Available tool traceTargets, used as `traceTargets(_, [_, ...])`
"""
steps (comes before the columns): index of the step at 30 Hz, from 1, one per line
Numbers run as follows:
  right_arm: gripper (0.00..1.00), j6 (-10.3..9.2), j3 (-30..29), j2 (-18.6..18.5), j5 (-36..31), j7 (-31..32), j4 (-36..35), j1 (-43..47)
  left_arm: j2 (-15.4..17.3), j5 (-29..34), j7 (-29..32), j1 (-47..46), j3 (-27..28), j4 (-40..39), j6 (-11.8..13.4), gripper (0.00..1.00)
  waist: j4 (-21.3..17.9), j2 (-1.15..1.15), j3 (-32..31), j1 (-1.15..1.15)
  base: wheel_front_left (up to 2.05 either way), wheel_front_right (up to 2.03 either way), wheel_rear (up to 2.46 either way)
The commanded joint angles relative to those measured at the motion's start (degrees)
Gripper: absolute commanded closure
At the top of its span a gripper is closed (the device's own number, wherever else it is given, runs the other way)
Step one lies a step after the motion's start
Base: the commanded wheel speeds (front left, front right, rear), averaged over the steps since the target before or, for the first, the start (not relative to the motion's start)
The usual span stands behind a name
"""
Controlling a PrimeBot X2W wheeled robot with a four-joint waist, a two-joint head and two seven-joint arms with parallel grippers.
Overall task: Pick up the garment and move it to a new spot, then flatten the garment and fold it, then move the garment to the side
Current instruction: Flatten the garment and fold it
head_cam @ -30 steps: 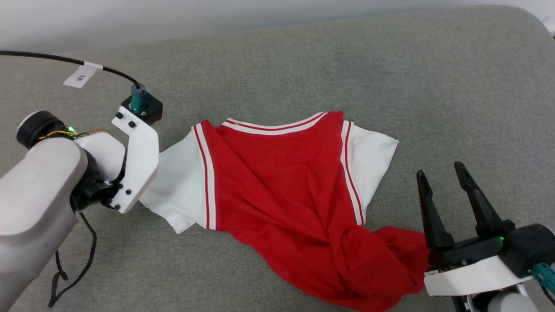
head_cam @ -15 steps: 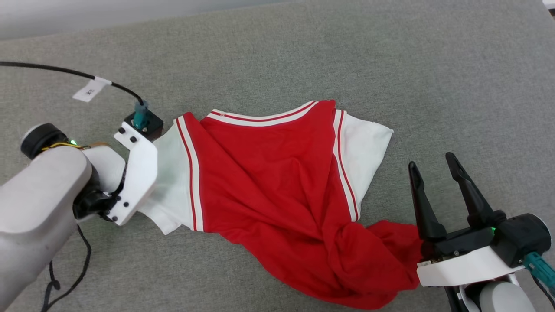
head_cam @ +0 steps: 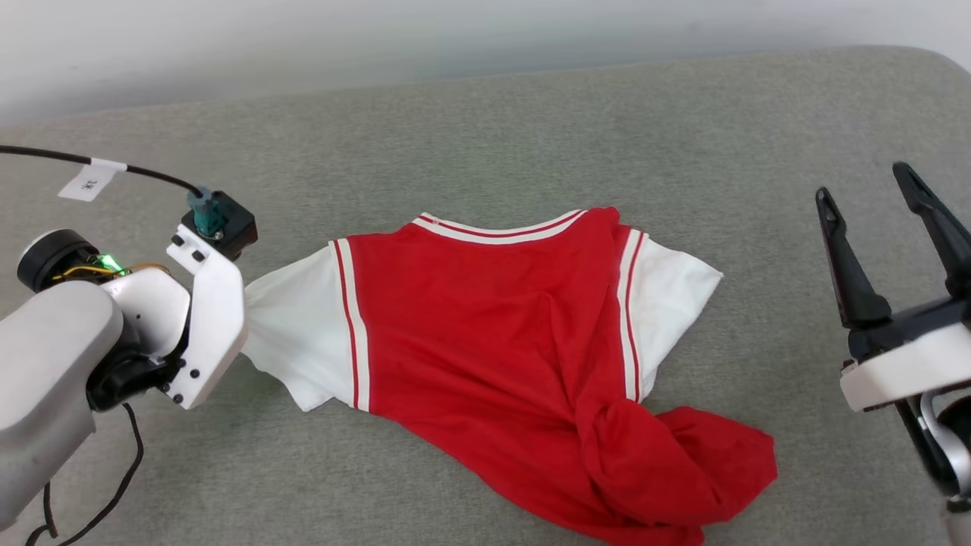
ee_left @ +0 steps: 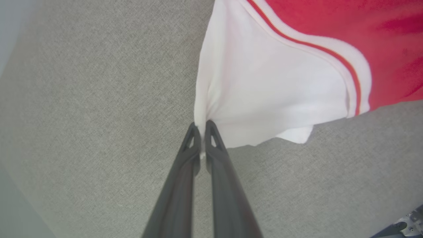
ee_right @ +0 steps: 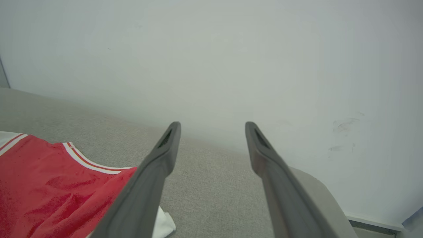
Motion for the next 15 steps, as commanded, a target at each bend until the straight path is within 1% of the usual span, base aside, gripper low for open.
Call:
traceTargets(1, [0.0, -0.02, 1.2, -1.1, 0.2, 2.2, -0.7, -1.3, 0.3, -0.2, -0.5, 1.0, 0.1, -0.4, 0.1, 1.0, 1.1, 0.0, -0.6, 0.0, 0.0, 0.0, 0.0])
traceTargets(5, [0.0, -0.03, 7.4, -8.6, 4.7, 15.0, -1.3, -7.0, 1.8, 0.4, -1.3, 1.3, 0.2, -3.1, 0.5, 1.0, 2.2, 0.0, -0.1, 0.0, 0.0, 0.0, 0.0])
traceTargets(10, [0.0, -0.03, 19.0, -19.4, 15.2, 33.7, 1.6, -15.6, 2.5, 1.0, -1.6, 1.1, 0.4, -6.4, 1.3, 1.0, 3.7, 0.0, 1.6, 0.0, 0.0, 0.0, 0.0])
traceTargets(13, [0.0, -0.02, 25.9, -24.2, 22.3, 44.0, 3.7, -21.2, 1.8, 1.5, -1.8, 0.2, 0.5, -7.6, 1.8, 1.0, 4.7, 0.0, 3.1, 0.0, 0.0, 0.0, 0.0])
traceTargets(15, [0.0, -0.03, 30.3, -26.1, 25.3, 49.1, 4.9, -24.5, 1.2, 1.8, -1.9, -0.5, 0.5, -8.2, 1.9, 1.0, 5.3, 0.0, 4.3, 0.0, 0.0, 0.0, 0.0])
